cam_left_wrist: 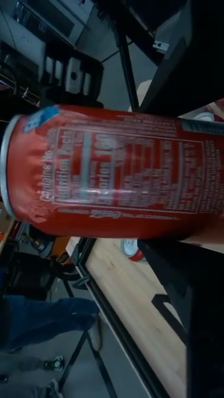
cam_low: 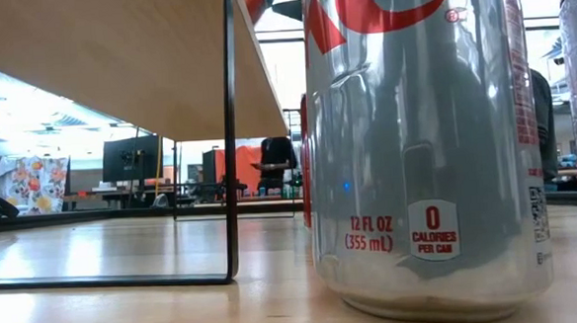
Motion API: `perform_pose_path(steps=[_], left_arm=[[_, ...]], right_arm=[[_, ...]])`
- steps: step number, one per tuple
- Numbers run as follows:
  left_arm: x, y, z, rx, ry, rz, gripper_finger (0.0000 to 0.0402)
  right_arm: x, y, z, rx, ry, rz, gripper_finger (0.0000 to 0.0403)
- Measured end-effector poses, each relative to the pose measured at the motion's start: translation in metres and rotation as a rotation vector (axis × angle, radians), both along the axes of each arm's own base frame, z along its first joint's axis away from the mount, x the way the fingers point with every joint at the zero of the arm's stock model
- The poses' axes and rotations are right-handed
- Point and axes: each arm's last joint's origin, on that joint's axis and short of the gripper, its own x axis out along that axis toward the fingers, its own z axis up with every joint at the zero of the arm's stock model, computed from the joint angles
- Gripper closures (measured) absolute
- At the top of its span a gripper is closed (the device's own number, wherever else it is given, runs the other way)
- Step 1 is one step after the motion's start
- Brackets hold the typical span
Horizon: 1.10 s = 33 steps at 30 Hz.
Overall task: Place canned beverage on shelf
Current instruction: Put the bottom orange soda can on the shelf
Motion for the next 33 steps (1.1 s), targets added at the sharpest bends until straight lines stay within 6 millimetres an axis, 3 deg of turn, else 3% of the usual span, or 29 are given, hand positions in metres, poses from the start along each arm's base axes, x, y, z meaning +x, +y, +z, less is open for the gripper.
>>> perform_pose_path(steps=[14,24,33], left_arm=[[0.001,-0.002,-0.006,-0.027,0.043,-0.04,0.0098],[-0.002,0.003,-0.011,0.048,0.113,0.0,0.0098],[-0.019,0.012,-0.018,0.095,0.146,0.019,0.0098]], right_arm=[[0.002,0.003,0.0,-0.006,-0.009,0.056,0.0212],[0.002,0.003,-0.003,-0.026,0.026,0.065,0.0212],[0.0,0.003,-0.011,-0.034,0.106,0.084,0.0212]])
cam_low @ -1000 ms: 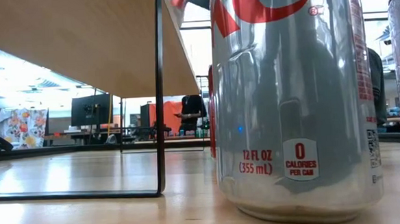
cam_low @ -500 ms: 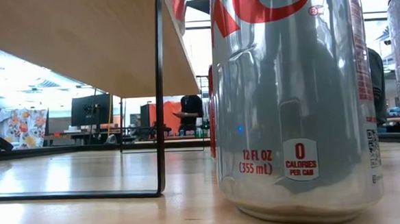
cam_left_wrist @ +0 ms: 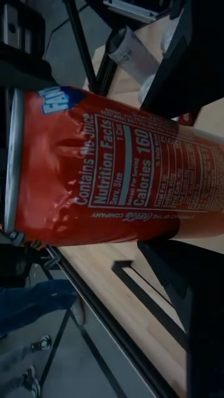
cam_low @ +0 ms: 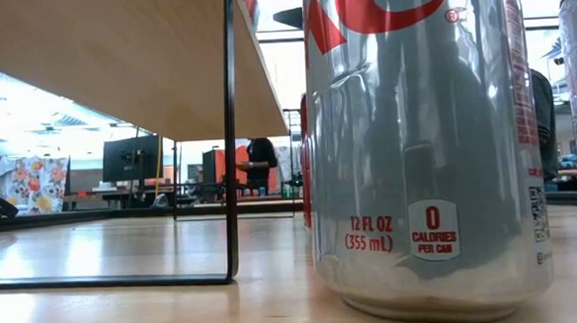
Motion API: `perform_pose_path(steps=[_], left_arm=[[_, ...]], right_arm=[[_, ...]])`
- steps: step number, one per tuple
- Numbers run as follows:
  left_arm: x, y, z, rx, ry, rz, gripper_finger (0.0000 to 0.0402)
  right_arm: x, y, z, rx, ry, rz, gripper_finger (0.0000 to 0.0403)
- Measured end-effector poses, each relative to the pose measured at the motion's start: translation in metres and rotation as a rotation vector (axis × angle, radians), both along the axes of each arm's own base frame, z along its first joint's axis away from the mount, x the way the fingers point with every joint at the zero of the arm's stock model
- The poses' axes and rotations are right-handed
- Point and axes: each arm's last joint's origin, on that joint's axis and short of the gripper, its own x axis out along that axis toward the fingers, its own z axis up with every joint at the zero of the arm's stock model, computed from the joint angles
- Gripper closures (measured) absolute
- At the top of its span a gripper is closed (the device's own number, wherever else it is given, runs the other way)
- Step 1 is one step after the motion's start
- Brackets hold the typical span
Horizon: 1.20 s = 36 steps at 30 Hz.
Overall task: Place canned beverage on shelf
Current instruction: Put the bottom orange soda can on the shelf
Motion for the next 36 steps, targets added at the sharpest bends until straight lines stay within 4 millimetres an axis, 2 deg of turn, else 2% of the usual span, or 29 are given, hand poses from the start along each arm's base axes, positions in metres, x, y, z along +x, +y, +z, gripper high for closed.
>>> perform_pose_path(steps=[14,26,36], left_arm=[[-0.046,0.016,-0.033,0.023,-0.089,-0.016,0.0098],[-0.059,0.024,-0.068,0.07,-0.093,-0.06,0.0098],[-0.06,0.027,-0.072,0.187,-0.047,-0.078,0.0097]], right_arm=[[-0.001,0.0,-0.006,-0.046,0.062,-0.011,0.0211],[-0.001,0.0,-0.007,0.006,0.068,-0.04,0.0209],[0.0,-0.001,-0.008,0.026,0.072,-0.078,0.0209]])
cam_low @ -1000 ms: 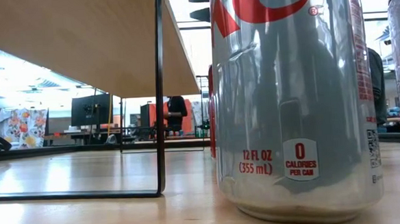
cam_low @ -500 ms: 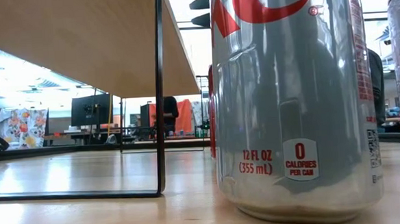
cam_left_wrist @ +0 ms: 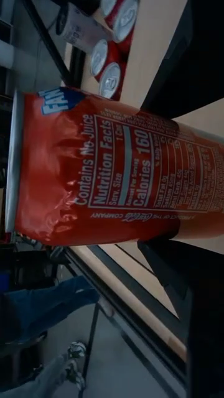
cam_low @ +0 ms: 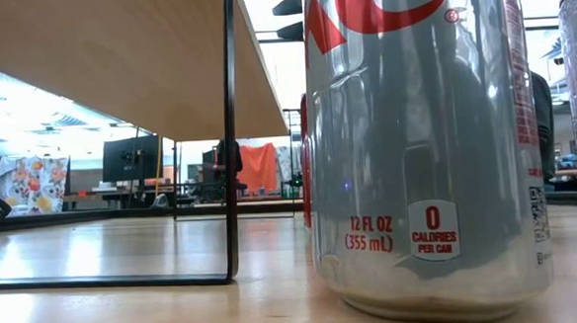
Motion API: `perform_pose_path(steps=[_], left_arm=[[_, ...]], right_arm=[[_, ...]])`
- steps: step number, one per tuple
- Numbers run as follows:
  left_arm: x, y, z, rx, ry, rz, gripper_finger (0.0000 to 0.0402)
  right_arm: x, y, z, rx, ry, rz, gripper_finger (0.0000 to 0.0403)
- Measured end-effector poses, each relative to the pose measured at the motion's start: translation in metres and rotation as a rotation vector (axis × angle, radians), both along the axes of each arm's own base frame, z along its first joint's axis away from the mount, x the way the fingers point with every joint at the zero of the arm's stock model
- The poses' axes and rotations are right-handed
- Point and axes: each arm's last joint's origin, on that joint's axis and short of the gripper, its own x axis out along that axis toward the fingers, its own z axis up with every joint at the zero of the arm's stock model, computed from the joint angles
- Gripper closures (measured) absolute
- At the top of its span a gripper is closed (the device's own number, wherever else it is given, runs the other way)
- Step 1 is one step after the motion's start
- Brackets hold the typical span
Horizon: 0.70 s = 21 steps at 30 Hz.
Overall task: Place canned beverage on shelf
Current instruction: Put the bottom orange soda can on the shelf
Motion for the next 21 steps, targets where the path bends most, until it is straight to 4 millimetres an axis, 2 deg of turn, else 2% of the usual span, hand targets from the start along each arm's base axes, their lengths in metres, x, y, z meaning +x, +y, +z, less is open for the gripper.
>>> perform_pose_path(steps=[9,16,21], left_arm=[[-0.001,0.0,-0.001,-0.017,0.014,0.002,0.0074],[0.0,0.0,-0.001,-0.036,0.01,0.02,0.0009],[0.0,0.001,0.013,-0.021,0.013,0.056,0.0009]], right_arm=[[0.0,0.001,0.0,-0.001,0.001,-0.004,0.0209],[0.001,0.004,0.0,-0.006,0.002,0.005,0.0209],[0.001,0.004,0.0,0.005,0.002,0.005,0.0209]])
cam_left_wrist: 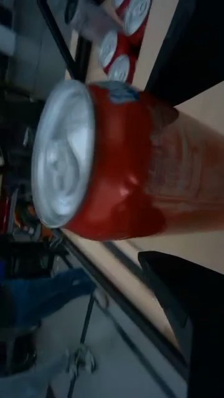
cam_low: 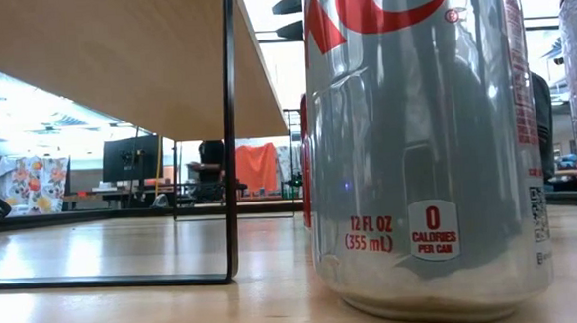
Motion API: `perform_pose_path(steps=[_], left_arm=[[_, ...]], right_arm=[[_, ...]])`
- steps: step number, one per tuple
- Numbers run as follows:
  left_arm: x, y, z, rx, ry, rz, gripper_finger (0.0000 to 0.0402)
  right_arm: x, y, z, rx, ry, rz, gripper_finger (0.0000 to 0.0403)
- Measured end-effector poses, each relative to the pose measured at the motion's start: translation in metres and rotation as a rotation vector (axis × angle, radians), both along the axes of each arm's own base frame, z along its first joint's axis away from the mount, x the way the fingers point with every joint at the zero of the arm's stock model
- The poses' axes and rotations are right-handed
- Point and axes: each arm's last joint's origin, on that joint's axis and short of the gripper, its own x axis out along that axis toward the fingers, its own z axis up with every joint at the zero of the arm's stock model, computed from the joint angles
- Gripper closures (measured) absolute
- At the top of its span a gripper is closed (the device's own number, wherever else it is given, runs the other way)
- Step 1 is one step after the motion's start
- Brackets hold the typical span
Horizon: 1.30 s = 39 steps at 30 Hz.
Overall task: Place canned beverage on shelf
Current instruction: Put the bottom orange soda can on the shelf, then put the orange soda can aligned with the other orange soda can on the shelf
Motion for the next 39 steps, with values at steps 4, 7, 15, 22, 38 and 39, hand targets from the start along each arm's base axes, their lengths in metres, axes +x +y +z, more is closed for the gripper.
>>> perform_pose_path(steps=[4,7,15,22,38,39], left_arm=[[-0.003,0.001,0.015,0.075,0.045,0.042,0.0009],[-0.004,0.001,0.02,0.107,0.09,0.045,0.0009],[-0.009,0.0,0.03,0.095,0.196,0.075,0.001],[-0.016,-0.001,0.045,0.052,0.228,0.162,0.0011],[-0.032,-0.011,0.092,-0.359,0.122,0.23,0.0011],[-0.032,-0.011,0.093,-0.404,0.108,0.226,0.0011]], right_arm=[[0.0,0.002,0.0,0.001,0.0,0.005,0.0209],[0.0,0.002,0.0,-0.006,0.0,0.006,0.021],[0.0,0.002,0.0,-0.007,0.001,0.007,0.0211],[0.0,0.0,0.0,-0.044,0.0,0.011,0.0211],[-0.005,-0.004,0.013,-0.065,0.07,0.105,0.0211],[-0.005,-0.003,0.015,-0.069,0.091,0.111,0.0211]])
